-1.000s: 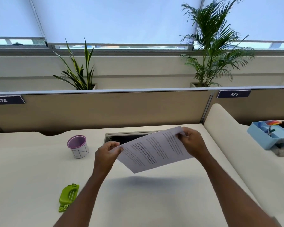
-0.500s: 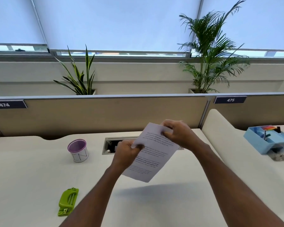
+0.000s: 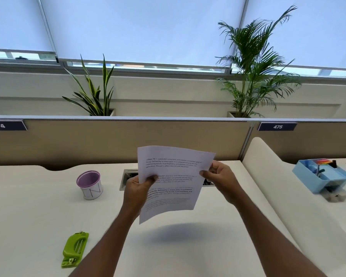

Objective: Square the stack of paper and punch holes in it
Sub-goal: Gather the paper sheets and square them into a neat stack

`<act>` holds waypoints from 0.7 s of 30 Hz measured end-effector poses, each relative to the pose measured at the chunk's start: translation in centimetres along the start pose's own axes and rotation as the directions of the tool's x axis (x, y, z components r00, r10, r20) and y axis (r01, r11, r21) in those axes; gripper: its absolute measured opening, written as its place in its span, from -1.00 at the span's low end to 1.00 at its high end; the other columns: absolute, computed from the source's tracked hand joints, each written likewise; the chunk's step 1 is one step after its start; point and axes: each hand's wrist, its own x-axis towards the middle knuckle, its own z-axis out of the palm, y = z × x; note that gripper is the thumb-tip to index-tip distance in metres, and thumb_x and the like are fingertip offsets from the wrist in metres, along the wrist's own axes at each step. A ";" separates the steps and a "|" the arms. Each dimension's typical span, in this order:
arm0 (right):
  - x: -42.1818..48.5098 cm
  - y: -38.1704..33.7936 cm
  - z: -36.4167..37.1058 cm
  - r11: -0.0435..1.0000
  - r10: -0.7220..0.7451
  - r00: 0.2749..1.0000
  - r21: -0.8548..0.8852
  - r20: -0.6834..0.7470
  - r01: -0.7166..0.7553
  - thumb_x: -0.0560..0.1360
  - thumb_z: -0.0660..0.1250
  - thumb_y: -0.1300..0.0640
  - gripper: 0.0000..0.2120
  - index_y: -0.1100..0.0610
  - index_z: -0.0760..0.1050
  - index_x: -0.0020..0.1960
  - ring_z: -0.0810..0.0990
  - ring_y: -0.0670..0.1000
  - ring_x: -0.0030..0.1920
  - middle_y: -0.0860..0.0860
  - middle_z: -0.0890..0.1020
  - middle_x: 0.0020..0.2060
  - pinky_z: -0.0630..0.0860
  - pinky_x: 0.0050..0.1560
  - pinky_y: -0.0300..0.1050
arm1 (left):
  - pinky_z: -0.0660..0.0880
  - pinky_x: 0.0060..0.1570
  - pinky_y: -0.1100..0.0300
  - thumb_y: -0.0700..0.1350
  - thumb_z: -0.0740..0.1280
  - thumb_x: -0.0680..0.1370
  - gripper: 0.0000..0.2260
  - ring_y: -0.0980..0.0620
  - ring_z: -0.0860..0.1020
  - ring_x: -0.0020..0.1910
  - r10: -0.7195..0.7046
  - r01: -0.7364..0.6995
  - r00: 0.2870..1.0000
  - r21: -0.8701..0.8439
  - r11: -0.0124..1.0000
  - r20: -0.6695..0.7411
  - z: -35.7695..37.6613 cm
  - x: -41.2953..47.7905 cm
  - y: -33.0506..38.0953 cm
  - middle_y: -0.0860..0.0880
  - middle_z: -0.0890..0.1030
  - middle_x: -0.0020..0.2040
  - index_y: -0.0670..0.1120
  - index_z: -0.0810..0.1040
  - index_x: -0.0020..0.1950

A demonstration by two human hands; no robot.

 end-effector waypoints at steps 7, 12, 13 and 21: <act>-1.0 3.7 2.8 0.985 -0.025 0.996 -0.172 -0.087 0.009 0.51 0.40 0.15 -0.90 -0.04 0.64 -0.08 0.66 -0.24 -0.14 -0.30 0.70 -0.13 0.60 -0.22 -0.35 | 0.59 -0.29 0.00 0.11 0.40 0.42 -0.87 -0.07 0.68 -0.24 0.028 -0.028 1.000 -0.032 0.999 0.002 1.1 -0.6 -0.8 -0.01 0.73 -0.18 0.11 0.69 -0.14; -1.9 5.8 4.3 0.974 -0.038 0.984 -0.225 -0.173 -0.002 0.46 0.36 -0.02 -0.88 -0.01 0.63 -0.09 0.66 -0.17 -0.16 -0.18 0.71 -0.18 0.57 -0.26 -0.18 | 0.56 -0.35 0.11 0.10 0.41 0.43 -0.85 -0.06 0.67 -0.23 -0.024 0.024 0.998 0.009 1.000 -0.059 1.8 -1.4 -3.3 -0.03 0.71 -0.21 0.05 0.67 -0.13; -2.3 6.5 4.5 0.972 -0.013 0.981 -0.234 -0.192 -0.033 0.45 0.35 -0.06 -0.82 0.02 0.63 -0.07 0.68 -0.07 -0.15 -0.08 0.73 -0.18 0.58 -0.24 -0.11 | 0.56 -0.34 0.10 0.07 0.43 0.45 -0.87 -0.07 0.67 -0.21 -0.037 0.039 0.997 0.034 0.999 -0.070 1.9 -1.6 -4.1 -0.04 0.71 -0.20 0.04 0.66 -0.12; -3.8 9.1 4.6 0.938 0.062 0.974 -0.319 -0.220 -0.132 0.58 0.29 0.10 -0.83 0.17 0.60 0.02 0.68 0.06 -0.16 0.09 0.70 -0.14 0.55 -0.30 -0.21 | 0.56 -0.38 0.18 0.00 0.38 0.52 -0.82 -0.07 0.66 -0.19 -0.090 0.097 0.995 0.144 0.985 -0.053 1.7 -2.0 -6.5 -0.04 0.69 -0.15 -0.08 0.64 0.01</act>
